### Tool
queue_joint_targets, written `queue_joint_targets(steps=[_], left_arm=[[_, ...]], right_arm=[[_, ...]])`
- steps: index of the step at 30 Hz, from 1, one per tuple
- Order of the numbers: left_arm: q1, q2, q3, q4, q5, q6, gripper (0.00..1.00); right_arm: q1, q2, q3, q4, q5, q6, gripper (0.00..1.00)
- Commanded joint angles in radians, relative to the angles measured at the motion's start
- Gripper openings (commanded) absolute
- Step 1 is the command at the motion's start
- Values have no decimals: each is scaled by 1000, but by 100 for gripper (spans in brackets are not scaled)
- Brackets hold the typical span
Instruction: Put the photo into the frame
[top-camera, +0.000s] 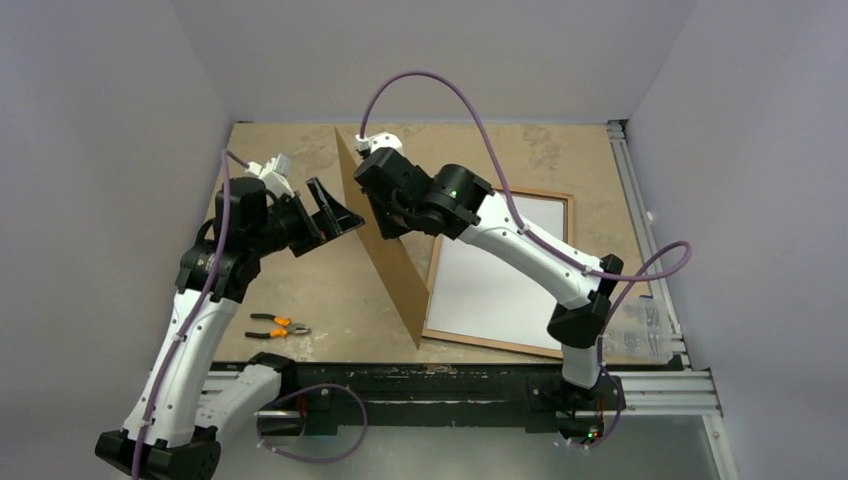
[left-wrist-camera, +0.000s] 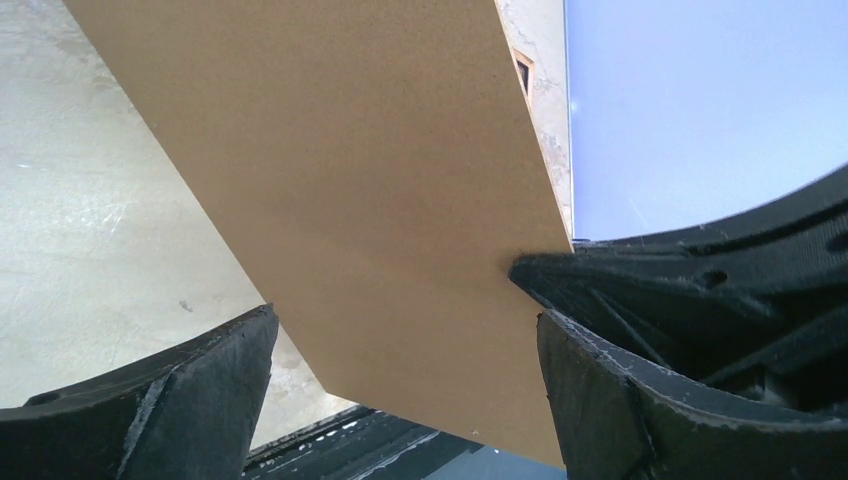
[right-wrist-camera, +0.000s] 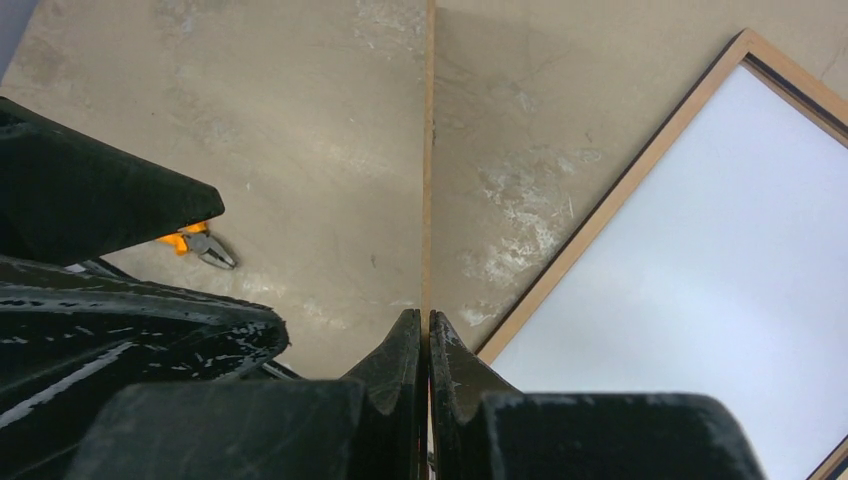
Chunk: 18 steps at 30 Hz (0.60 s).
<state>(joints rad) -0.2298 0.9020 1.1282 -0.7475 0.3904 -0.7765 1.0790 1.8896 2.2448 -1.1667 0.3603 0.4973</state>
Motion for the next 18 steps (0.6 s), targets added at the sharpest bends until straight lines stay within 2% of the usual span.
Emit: queue_joint_targets(steps=[1,9,15,17,18], left_arm=[[-2,-32,53,-33,-53,-13,98],[0,-93,73,-22,-105,-43,98],[0,-76,69,11,-88,-69,98],[0,-57,80,10,-89,-70,98],[0,-45,90,-1,-93,-73,98]], right_arm=[[47,29,50,-83,98,-2,0],[94,15,8,-23,70,-1,0],[112,-18,-39,53,6,3,9],[113,-21,-49,68,-25,6,15],[113,-26,-60,81,-41,8,22]])
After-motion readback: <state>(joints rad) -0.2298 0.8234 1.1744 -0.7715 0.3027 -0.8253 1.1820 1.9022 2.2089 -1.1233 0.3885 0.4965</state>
